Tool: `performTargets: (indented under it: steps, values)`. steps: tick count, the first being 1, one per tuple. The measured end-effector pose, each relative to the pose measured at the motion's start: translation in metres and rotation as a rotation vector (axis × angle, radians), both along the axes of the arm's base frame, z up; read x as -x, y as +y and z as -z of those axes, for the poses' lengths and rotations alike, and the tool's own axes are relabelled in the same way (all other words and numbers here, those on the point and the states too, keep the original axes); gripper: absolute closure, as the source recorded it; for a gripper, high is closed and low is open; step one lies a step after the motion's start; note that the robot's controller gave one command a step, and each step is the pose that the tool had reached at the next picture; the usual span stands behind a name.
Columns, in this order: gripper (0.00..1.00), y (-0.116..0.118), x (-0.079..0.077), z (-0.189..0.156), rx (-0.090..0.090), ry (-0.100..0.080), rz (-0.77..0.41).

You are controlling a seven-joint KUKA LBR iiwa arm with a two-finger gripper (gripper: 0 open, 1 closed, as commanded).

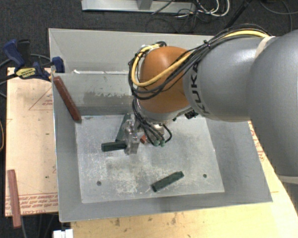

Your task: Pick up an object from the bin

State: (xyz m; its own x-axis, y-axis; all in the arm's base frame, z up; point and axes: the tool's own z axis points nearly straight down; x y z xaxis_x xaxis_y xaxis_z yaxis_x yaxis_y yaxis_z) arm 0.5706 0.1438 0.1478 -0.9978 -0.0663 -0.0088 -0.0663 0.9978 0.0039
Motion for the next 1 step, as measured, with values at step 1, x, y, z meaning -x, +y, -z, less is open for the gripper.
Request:
performTargets:
  steps: [1]
  values:
    - [1.0,0.002,-0.0007,-0.1104,0.001,-0.003,-0.003]
